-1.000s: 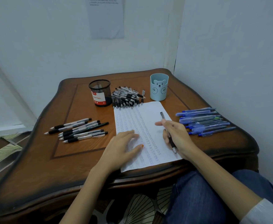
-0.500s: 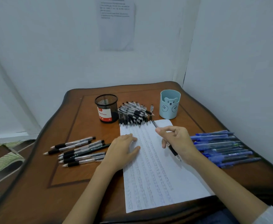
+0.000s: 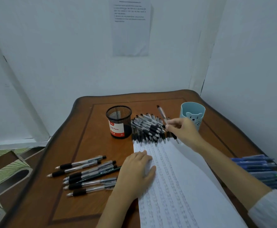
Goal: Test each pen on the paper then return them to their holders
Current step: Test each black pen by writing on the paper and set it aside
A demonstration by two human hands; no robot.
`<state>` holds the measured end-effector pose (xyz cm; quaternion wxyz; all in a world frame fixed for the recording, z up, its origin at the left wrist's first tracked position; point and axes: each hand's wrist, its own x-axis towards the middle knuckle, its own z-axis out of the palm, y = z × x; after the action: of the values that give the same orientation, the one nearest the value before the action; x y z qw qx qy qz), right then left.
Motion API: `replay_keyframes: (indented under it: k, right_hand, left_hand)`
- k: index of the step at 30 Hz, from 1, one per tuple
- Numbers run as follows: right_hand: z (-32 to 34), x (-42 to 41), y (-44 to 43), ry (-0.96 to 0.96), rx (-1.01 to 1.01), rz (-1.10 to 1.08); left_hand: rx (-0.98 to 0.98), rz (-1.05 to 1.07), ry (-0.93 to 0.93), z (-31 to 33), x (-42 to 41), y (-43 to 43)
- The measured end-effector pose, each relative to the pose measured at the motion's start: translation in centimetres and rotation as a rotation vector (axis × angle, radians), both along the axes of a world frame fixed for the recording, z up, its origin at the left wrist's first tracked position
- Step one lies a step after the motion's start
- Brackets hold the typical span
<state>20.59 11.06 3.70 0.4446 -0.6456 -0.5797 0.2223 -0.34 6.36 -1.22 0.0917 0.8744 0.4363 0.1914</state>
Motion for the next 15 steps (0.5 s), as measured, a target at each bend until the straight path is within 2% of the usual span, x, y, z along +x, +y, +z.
replay_keyframes:
  k: [4, 9, 15]
  right_hand:
    - [-0.3, 0.1, 3.5, -0.136, 0.029, -0.118]
    - [-1.3, -0.9, 5.8, -0.106, 0.056, -0.167]
    - [-2.8, -1.3, 6.2, -0.079, -0.049, -0.129]
  left_hand:
    - [0.024, -0.008, -0.021, -0.3, 0.1, 0.3]
    - [0.034, -0.015, -0.032, -0.4, 0.1, 0.3]
    - [0.014, -0.012, -0.031, -0.4, 0.1, 0.4]
